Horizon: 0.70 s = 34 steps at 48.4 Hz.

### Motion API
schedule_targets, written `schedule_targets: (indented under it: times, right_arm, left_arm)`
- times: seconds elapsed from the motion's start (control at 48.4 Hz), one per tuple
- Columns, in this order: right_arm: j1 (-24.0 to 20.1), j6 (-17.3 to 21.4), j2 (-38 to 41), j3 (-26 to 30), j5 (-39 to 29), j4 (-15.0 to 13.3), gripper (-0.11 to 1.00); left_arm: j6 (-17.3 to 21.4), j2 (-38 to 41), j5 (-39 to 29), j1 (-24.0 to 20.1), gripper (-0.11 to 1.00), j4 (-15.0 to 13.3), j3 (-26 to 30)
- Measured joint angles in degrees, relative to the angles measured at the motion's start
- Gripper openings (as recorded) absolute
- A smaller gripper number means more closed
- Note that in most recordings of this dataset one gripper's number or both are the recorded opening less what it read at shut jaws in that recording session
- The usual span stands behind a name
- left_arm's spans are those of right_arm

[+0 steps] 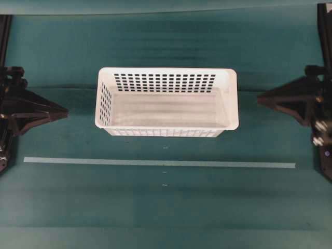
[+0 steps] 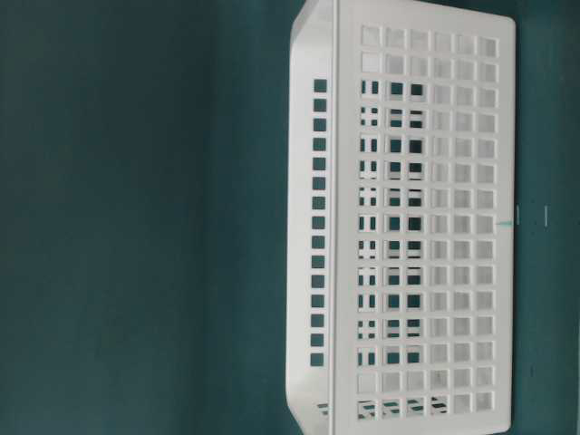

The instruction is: Lift the white basket with both hands.

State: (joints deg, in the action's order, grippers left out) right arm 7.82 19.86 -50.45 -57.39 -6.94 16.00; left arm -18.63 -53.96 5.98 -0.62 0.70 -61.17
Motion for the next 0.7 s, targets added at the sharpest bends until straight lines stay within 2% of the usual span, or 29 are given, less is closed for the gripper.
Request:
schedule_targets:
  times: [0.062, 0.207, 0.31, 0.372, 0.455, 0.579, 0.703]
  right_arm:
    - [2.64, 3.43, 1.93, 2.81, -5.71, 0.44, -0.02]
    - [7.38, 11.16, 7.03, 8.26, -16.96, 0.62, -0.02]
    - [9.49, 16.0, 10.55, 10.9, -22.85, 0.62, -0.02]
    - [10.63, 18.81, 12.39, 12.22, -26.37, 0.7, -0.02]
    - [12.04, 22.32, 14.68, 13.8, -30.76, 0.7, -0.02]
    - [13.89, 28.04, 18.28, 16.08, -36.91, 0.53, -0.02]
    - [14.85, 29.71, 21.71, 18.54, -43.51, 0.0, -0.02]
  left_arm:
    - [-3.43, 0.79, -2.55, -0.18, -0.06, 0.0, 1.58]
    - [-14.33, 2.99, -7.82, -1.67, -0.06, 0.0, 5.27]
    - [-24.35, 4.57, -11.87, -3.96, -0.06, 0.0, 7.12]
    - [-31.99, 6.33, -15.29, -5.62, -0.06, 0.09, 8.44]
    - [-38.76, 9.14, -19.6, -7.03, -0.06, 0.26, 10.02]
    - [-44.82, 12.48, -25.58, -8.26, -0.06, 0.26, 12.48]
    - [-49.13, 15.47, -30.32, -10.55, -0.06, 0.26, 14.77]
